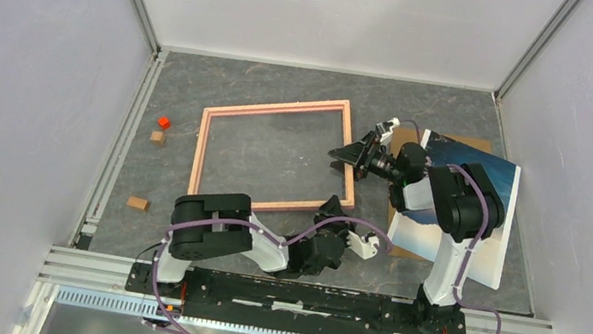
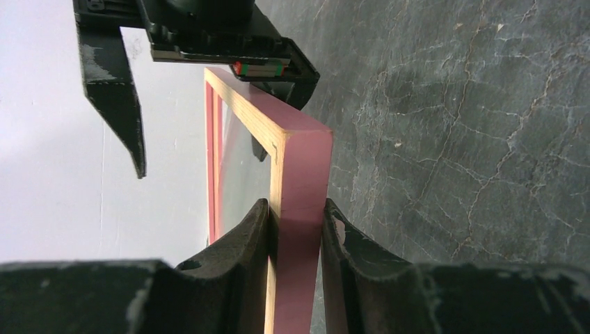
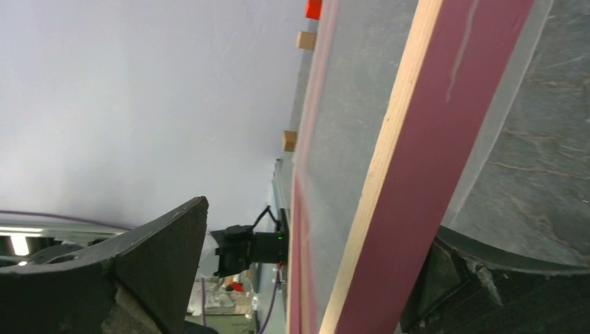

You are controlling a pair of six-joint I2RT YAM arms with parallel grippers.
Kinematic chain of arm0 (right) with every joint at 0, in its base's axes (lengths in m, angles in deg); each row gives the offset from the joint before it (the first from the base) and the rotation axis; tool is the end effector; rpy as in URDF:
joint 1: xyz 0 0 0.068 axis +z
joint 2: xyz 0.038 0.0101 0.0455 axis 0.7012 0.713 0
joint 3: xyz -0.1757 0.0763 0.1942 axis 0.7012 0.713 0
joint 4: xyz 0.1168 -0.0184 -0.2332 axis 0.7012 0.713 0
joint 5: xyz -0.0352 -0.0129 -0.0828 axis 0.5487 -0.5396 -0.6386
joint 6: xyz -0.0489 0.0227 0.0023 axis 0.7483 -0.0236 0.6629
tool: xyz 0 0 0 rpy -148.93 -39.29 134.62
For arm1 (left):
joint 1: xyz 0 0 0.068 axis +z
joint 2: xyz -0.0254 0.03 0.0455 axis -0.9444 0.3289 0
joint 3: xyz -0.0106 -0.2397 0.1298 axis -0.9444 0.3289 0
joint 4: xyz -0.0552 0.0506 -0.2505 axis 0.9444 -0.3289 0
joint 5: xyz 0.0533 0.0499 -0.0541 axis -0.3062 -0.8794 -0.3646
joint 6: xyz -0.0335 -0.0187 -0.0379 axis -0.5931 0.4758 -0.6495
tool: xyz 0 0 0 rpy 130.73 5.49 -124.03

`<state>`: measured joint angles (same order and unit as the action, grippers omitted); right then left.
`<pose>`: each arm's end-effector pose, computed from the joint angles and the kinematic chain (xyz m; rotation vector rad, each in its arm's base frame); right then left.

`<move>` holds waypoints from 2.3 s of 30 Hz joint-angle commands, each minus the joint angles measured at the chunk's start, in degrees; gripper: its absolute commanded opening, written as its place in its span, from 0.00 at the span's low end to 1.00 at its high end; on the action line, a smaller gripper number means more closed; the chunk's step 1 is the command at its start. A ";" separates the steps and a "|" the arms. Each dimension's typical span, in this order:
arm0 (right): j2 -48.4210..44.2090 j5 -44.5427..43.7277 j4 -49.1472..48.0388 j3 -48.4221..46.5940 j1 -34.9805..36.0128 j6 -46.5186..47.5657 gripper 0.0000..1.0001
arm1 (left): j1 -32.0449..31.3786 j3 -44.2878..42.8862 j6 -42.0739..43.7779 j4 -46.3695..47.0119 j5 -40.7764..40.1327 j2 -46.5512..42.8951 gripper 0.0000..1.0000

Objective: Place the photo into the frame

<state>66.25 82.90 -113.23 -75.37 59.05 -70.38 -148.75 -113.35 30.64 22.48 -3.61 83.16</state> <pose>0.3343 0.1157 0.1281 0.1752 2.0346 1.7967 0.1028 -0.3528 0.1288 1.2736 1.2350 0.4678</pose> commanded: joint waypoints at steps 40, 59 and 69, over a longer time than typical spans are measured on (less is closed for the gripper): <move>-9.70 -3.53 -2.03 5.26 -5.92 -1.40 0.98 | -1.14 2.34 -21.83 0.46 -2.41 -15.91 0.12; -11.58 -4.70 -27.39 10.55 -5.98 -16.03 0.98 | -1.02 4.51 -27.25 -6.12 -0.50 -26.82 0.12; -18.06 -7.55 -0.54 7.54 -1.53 0.55 0.98 | -1.06 4.21 -29.41 -9.73 0.61 -29.56 0.12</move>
<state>49.03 76.41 -120.64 -65.27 55.18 -75.87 -149.67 -108.41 13.55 7.33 -4.72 55.86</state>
